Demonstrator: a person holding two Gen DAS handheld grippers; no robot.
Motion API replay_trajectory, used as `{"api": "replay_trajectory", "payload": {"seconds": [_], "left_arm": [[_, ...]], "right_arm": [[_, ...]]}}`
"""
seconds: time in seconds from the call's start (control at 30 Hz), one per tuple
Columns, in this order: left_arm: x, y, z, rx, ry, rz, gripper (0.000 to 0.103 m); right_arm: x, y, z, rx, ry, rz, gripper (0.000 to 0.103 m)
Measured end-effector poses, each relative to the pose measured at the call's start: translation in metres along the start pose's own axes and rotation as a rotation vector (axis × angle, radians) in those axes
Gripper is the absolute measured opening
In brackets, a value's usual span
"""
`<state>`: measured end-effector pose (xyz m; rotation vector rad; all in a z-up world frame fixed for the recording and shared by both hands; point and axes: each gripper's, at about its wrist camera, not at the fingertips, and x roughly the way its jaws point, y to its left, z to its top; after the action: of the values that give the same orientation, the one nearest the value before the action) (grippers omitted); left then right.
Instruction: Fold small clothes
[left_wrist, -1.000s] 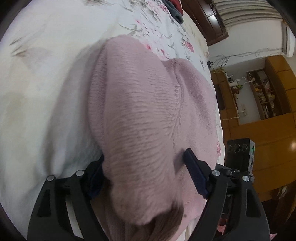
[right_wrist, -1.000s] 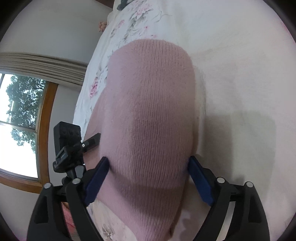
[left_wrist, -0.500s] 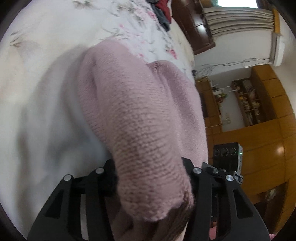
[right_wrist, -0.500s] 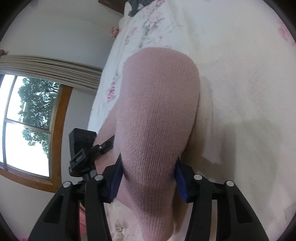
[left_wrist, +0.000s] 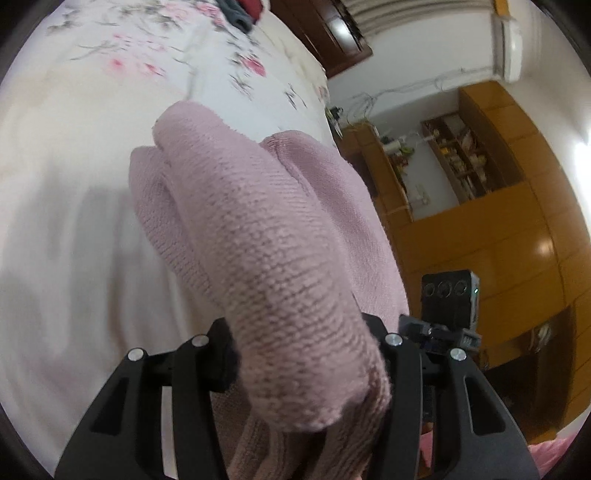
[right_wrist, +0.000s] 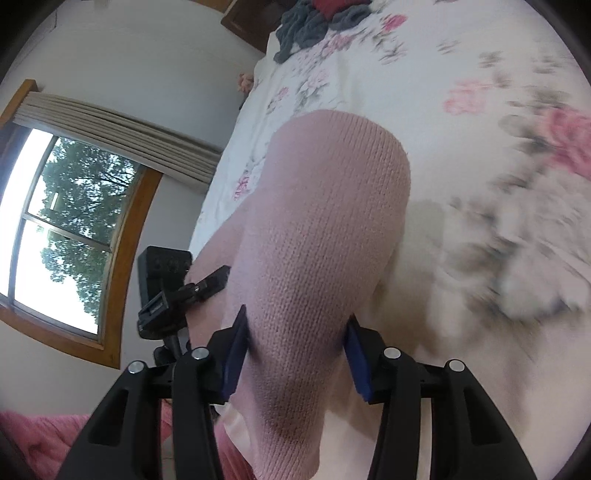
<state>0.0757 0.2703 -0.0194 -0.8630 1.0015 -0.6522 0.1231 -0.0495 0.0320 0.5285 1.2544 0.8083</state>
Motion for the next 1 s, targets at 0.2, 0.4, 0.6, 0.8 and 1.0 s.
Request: {"api": "replay_trajectory", "payload": {"seconds": [0.2, 0.4, 0.6, 0.8, 1.0], "left_arm": [[0.047, 0.0, -0.051, -0.013, 0.054, 0.059, 0.048], [0.063, 0.026, -0.089, -0.038, 0.048, 0.13, 0.053], [0.054, 0.037, -0.095, -0.077, 0.058, 0.165, 0.064], [0.035, 0.015, -0.101, -0.005, 0.094, 0.247, 0.065], [0.017, -0.005, -0.127, 0.054, 0.117, 0.258, 0.066]], "right_arm": [[-0.025, -0.045, -0.041, 0.063, 0.013, -0.061, 0.049], [-0.008, -0.094, -0.073, 0.137, 0.025, -0.091, 0.049], [-0.01, -0.098, -0.094, 0.148, -0.005, -0.096, 0.061], [-0.023, -0.086, -0.117, 0.133, 0.025, -0.144, 0.067], [-0.026, -0.084, -0.152, 0.14, 0.052, -0.138, 0.068]]}}
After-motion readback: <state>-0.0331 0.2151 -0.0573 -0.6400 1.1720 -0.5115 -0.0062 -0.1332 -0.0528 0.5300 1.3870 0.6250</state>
